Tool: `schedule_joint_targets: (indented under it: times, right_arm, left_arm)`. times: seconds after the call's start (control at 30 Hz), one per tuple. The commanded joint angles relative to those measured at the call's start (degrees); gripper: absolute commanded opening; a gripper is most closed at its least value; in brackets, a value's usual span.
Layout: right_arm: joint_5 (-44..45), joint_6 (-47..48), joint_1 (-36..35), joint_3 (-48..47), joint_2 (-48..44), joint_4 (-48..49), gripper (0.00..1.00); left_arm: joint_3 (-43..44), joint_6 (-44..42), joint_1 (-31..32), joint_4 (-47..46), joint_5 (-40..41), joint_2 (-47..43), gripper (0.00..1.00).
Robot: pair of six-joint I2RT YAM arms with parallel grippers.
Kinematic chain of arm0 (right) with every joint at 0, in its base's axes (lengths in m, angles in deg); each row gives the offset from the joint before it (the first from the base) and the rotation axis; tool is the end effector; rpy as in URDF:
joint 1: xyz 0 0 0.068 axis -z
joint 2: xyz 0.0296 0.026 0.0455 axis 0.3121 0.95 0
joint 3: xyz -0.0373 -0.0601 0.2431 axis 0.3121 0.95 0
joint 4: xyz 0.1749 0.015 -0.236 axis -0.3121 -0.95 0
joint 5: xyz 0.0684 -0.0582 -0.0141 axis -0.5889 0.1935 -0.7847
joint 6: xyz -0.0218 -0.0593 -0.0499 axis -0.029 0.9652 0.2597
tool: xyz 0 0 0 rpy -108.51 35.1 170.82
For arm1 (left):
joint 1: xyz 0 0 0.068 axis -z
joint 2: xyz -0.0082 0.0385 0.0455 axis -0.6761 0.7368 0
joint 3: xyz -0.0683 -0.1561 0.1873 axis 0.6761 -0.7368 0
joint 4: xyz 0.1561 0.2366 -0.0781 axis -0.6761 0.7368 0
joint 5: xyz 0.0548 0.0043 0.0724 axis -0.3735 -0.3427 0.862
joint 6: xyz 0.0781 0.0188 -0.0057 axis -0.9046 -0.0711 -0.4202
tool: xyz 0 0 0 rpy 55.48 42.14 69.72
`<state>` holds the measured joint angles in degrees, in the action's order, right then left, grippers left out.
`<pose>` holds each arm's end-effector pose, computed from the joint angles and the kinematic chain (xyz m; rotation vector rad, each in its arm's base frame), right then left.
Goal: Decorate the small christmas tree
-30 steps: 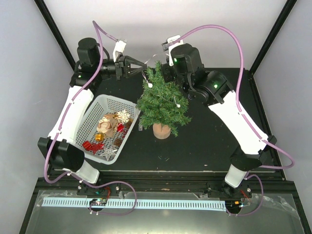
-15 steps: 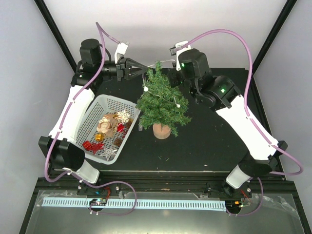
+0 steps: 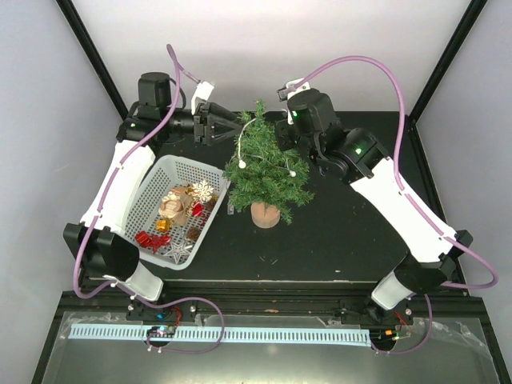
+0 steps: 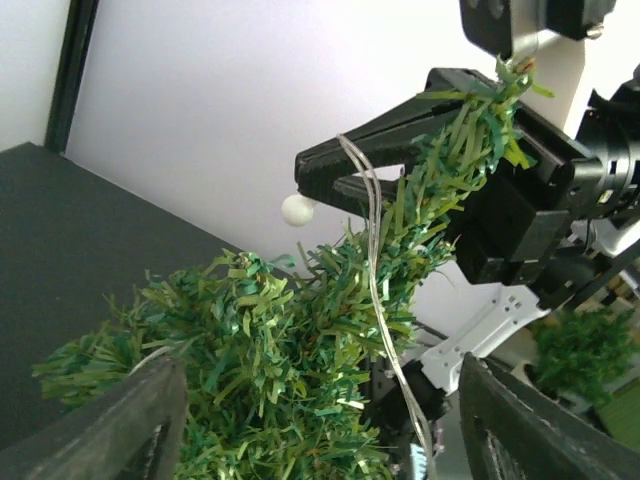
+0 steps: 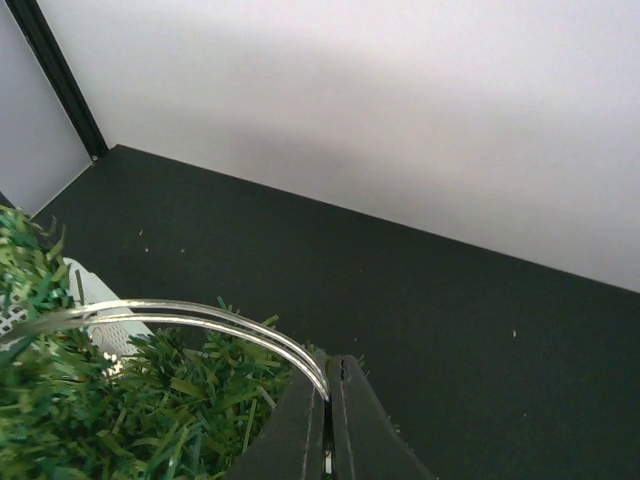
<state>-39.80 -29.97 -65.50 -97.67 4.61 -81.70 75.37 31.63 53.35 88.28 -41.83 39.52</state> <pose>0.2740 0.2532 0.4690 -0.3366 1.9703 0.2146 0.3527 -0.1361 0.4208 0.9367 1.6639 -1.4814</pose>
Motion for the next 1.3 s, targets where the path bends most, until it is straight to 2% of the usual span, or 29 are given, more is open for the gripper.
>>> schedule_joint_targets:
  times: [0.0, 0.13, 0.2, 0.5, 0.8, 1.1, 1.17, 1.27]
  right_arm:
    - [-0.99, -2.25, 0.85, 1.52, -1.59, 0.68, 0.01]
    - [-0.14, -2.67, 0.95, 3.34, -2.97, 0.94, 0.01]
    - [0.13, -2.86, 1.17, 4.73, -3.97, 1.03, 0.01]
    - [-1.36, -5.93, 2.4, 12.38, -8.17, 0.76, 0.01]
    - [-7.08, -8.38, 2.44, 18.33, -10.47, 1.19, 0.01]
    - [-11.58, -10.56, 2.45, 23.92, -12.89, 2.43, 0.02]
    - [-12.07, -10.84, 2.4, 24.01, -13.08, 1.95, 0.09]
    - [-11.77, -10.91, 2.47, 23.93, -14.13, 1.38, 0.34]
  left_arm:
    - [1.42, -2.51, -0.91, 3.11, 1.11, -1.28, 0.81]
    - [3.49, -2.26, -1.5, 3.54, 2.26, -1.39, 0.96]
    - [4.73, -2.07, -2.04, 3.46, 2.51, -1.72, 0.99]
    - [7.5, -0.71, -6.61, 3.7, 1.54, -3.45, 0.99]
    - [8.99, -2.35, -10.74, 8.08, -0.76, -5.33, 0.99]
    - [11.22, -12.16, -12.81, 20.39, 1.16, -6.66, 0.99]
    - [11.89, -13.96, -13.19, 22.55, 1.86, -6.9, 0.99]
    - [11.98, -15.12, -13.89, 23.89, 2.75, -7.46, 0.99]
